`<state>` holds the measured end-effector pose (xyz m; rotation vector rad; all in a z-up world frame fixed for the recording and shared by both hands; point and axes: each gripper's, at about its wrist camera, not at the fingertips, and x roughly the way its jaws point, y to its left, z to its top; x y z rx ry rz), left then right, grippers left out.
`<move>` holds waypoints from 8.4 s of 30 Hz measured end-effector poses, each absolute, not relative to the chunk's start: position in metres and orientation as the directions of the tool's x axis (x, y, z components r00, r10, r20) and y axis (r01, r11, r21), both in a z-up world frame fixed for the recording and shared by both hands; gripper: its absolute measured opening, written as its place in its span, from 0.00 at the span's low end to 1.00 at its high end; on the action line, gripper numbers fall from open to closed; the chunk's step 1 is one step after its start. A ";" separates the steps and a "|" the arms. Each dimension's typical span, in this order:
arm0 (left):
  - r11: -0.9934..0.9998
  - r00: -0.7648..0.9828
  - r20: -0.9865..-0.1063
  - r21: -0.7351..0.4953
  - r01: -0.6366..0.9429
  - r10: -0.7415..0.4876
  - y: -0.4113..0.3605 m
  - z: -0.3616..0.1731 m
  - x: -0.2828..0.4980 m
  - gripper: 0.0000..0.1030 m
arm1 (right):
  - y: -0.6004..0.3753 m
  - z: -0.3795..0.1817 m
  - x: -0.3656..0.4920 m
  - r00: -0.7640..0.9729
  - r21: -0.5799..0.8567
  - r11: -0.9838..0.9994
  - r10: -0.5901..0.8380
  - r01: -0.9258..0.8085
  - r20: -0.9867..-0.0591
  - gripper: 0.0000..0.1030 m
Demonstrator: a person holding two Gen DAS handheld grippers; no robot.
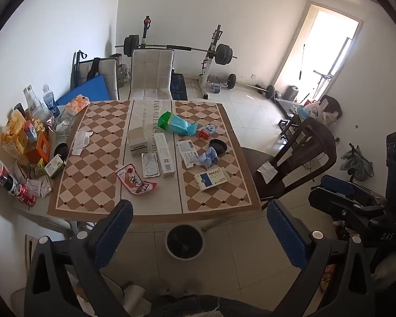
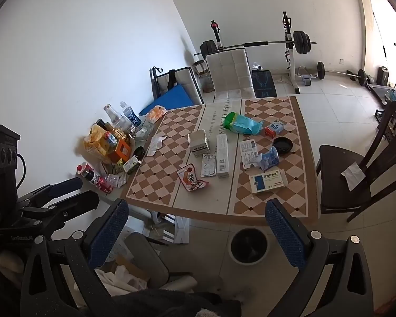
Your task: Collect trash
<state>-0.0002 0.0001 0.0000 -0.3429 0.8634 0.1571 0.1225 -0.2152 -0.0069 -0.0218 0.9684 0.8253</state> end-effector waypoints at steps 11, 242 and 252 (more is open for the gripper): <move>0.935 0.643 -0.766 -0.229 -0.271 -0.002 0.000 0.000 0.000 1.00 | -0.204 0.000 0.118 0.279 0.341 0.691 0.620 -0.638 -0.733 1.00; 0.706 -0.074 -0.994 -0.005 -0.708 -0.081 -0.035 -0.629 0.075 0.99 | -0.189 -0.718 0.204 -0.094 0.025 0.800 -0.039 -0.599 -0.995 1.00; 0.711 -0.019 -0.997 -0.044 -0.702 -0.081 -0.055 -0.527 0.058 0.99 | -0.206 -0.598 0.178 -0.054 0.048 0.801 0.020 -0.597 -0.998 1.00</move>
